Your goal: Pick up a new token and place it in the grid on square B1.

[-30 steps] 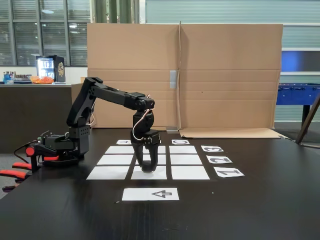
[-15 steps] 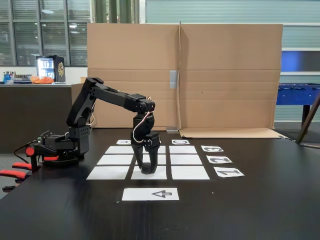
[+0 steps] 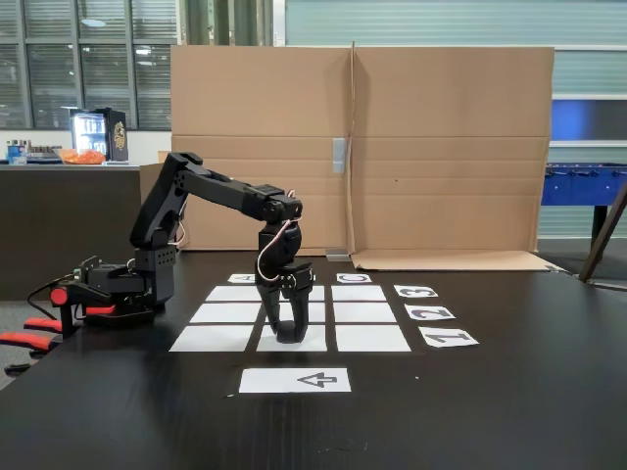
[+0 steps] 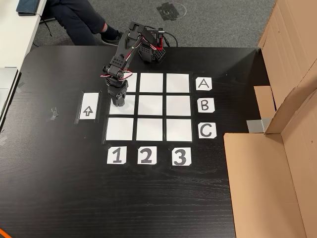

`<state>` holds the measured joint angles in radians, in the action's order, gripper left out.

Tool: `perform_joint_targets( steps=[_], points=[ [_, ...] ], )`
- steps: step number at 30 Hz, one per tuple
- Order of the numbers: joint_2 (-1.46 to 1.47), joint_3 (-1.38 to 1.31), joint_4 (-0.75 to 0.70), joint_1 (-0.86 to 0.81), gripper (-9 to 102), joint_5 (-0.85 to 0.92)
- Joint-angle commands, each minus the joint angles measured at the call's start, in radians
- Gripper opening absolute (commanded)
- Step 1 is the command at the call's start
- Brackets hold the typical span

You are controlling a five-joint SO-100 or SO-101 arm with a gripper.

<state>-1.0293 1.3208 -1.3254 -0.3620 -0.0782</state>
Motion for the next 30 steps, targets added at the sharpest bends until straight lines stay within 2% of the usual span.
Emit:
perform_joint_targets(
  steps=[1,11,30],
  points=[
    [-0.008,-0.037,0.008,-0.011,14,-0.009],
    [-0.014,-0.026,0.008,-0.012,26,-0.009],
    [-0.140,0.071,-0.006,0.026,35,-0.009]
  ],
)
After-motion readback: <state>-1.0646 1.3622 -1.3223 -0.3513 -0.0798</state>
